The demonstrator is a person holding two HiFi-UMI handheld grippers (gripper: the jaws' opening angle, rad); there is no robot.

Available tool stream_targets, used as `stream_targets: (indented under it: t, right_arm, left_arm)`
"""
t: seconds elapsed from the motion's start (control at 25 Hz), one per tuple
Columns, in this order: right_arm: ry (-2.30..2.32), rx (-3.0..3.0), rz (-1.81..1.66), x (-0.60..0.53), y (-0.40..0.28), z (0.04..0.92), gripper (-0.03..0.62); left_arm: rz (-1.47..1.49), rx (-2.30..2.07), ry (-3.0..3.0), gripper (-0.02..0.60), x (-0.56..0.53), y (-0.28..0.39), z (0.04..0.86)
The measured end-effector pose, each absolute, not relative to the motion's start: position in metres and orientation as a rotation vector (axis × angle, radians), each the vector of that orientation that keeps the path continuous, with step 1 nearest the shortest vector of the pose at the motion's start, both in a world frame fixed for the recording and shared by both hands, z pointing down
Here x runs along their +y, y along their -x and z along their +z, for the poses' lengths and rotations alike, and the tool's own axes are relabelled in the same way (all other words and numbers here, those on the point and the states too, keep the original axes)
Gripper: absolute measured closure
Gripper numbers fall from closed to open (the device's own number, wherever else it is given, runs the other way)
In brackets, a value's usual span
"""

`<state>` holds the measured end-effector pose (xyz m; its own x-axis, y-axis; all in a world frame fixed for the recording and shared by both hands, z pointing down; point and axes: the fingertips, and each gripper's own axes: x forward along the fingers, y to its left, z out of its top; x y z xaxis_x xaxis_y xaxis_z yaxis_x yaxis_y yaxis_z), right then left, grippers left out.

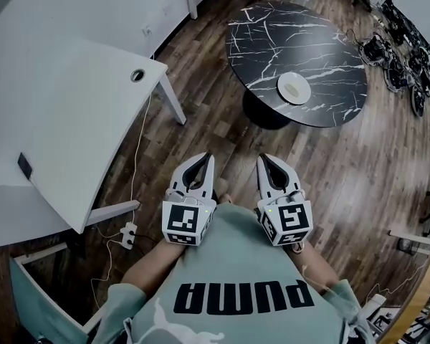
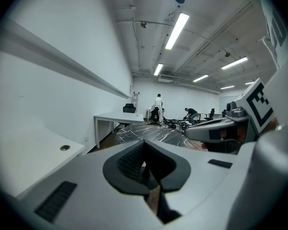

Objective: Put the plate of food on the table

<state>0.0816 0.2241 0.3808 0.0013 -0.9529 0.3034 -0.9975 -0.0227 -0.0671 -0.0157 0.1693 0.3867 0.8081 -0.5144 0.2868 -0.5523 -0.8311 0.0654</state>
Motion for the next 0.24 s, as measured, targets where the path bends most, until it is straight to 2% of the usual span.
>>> stream_targets:
  t: [0.24]
  right_arm:
    - [-2.096,-2.072,0.405,0.2280,-0.0900,0.3828,0.588]
  left_arm:
    - [0.381,-0.874,-2.840,0.575,0.1702,0.0107,0.3877]
